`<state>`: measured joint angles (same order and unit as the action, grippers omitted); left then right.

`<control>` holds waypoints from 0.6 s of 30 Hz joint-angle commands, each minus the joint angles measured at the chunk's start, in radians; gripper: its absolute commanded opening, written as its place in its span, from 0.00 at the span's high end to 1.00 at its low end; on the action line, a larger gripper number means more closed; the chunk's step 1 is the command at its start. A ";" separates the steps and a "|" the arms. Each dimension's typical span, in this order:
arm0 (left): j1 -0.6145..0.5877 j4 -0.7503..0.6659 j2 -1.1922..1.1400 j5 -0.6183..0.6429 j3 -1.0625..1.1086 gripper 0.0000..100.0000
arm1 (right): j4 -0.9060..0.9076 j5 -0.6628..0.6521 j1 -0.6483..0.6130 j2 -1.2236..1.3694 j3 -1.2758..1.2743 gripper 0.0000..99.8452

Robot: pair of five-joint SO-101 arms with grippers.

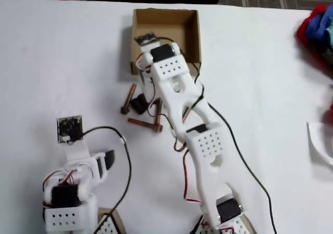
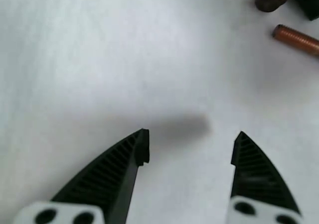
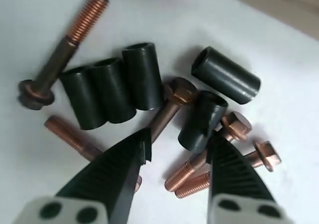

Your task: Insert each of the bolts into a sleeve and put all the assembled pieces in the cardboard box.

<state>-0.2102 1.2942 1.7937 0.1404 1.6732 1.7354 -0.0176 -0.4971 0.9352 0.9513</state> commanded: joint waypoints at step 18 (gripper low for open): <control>-0.008 -0.018 0.009 0.005 0.022 0.72 | -0.059 -0.017 0.071 0.116 0.038 0.82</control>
<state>-0.2102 1.2942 1.7937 0.1404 1.6732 1.7001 -0.0253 -0.4312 1.0441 0.9651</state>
